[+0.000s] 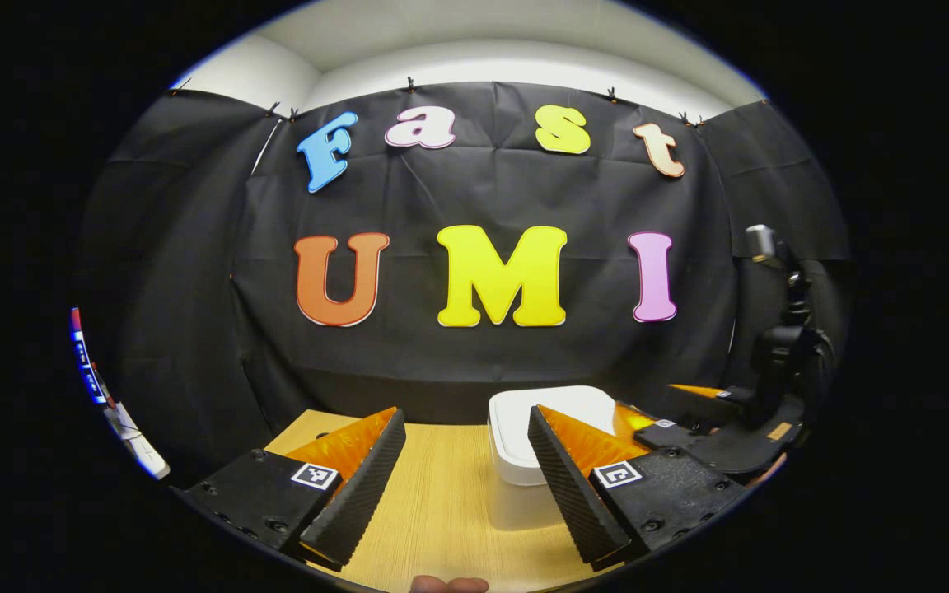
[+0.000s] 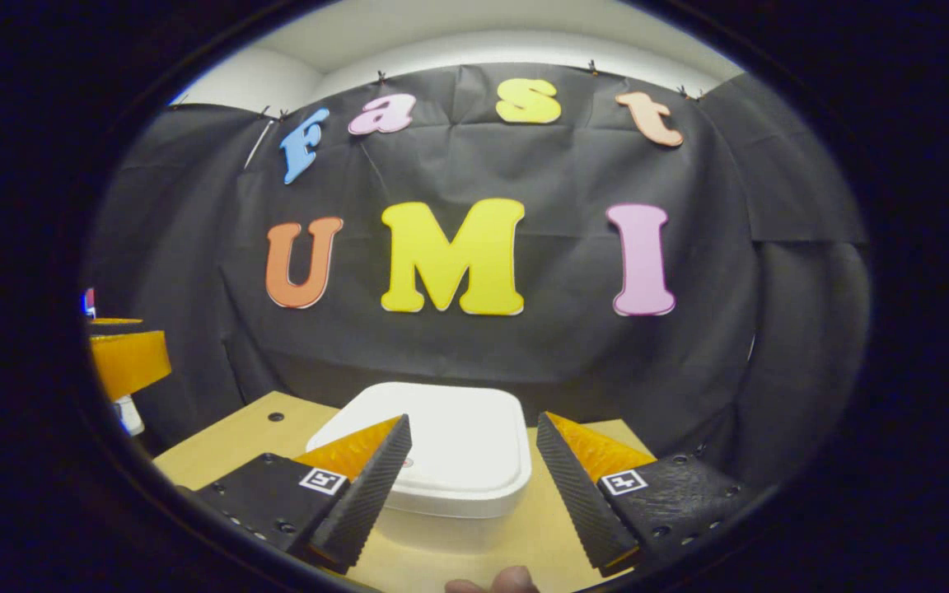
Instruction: Press the lid of the desktop garbage bin to open it, pick up the crumpled paper on the desktop and throw it into the bin, then pick up the pop can on the desktop and drop it into the bin, and finally close the garbage bin lid.
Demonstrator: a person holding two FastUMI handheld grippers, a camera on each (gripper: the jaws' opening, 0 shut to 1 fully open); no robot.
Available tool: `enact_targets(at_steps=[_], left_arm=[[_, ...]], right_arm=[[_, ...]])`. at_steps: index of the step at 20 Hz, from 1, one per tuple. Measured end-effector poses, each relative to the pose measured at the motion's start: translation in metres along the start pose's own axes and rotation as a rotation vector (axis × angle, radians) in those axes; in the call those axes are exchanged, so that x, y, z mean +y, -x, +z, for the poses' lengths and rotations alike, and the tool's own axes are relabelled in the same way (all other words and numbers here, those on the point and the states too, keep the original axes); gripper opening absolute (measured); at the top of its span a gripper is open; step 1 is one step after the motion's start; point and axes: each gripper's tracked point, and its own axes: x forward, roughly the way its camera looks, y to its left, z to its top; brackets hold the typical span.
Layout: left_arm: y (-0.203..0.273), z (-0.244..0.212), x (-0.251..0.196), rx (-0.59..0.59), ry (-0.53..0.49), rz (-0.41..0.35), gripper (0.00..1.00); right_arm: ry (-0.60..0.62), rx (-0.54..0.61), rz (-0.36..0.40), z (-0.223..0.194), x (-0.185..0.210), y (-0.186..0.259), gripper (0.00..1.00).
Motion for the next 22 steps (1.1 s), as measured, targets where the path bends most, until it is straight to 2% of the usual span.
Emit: enact_targets(at_steps=[1,4,5,6,9,11,16,17,18,22], left_arm=[[-0.004,0.006,-0.004,-0.015,-0.003,-0.004,0.97],[-0.010,0.022,-0.013,-0.057,-0.009,-0.001,0.96],[-0.013,0.028,-0.017,-0.073,0.001,-0.003,1.00],[-0.015,0.030,-0.021,-0.084,0.015,-0.006,0.96],[-0.018,0.029,-0.031,-0.079,0.029,-0.013,0.96],[-0.017,0.028,-0.035,-0.079,0.035,-0.013,0.96],[-0.013,0.026,-0.034,-0.077,0.025,0.016,0.96],[-0.013,0.025,-0.033,-0.079,0.029,0.024,1.00],[-0.013,0.025,-0.033,-0.077,0.031,0.028,0.97],[-0.012,0.022,-0.035,-0.081,0.031,0.037,0.97]], right_arm=[[0.013,-0.032,-0.004,0.011,-0.007,0.009,0.97],[0.046,-0.080,-0.044,0.029,-0.025,0.033,0.96],[0.042,-0.094,-0.049,0.037,-0.027,0.040,0.96],[0.031,-0.106,-0.048,0.043,-0.028,0.046,0.96],[0.014,-0.129,-0.060,0.053,-0.038,0.052,0.98],[-0.008,-0.132,-0.069,0.055,-0.043,0.052,0.95],[-0.016,-0.110,-0.055,0.055,-0.041,0.051,0.95],[-0.013,-0.114,-0.051,0.056,-0.040,0.051,0.95],[-0.007,-0.115,-0.050,0.058,-0.040,0.051,0.95],[-0.011,-0.104,-0.037,0.058,-0.038,0.053,0.95]])
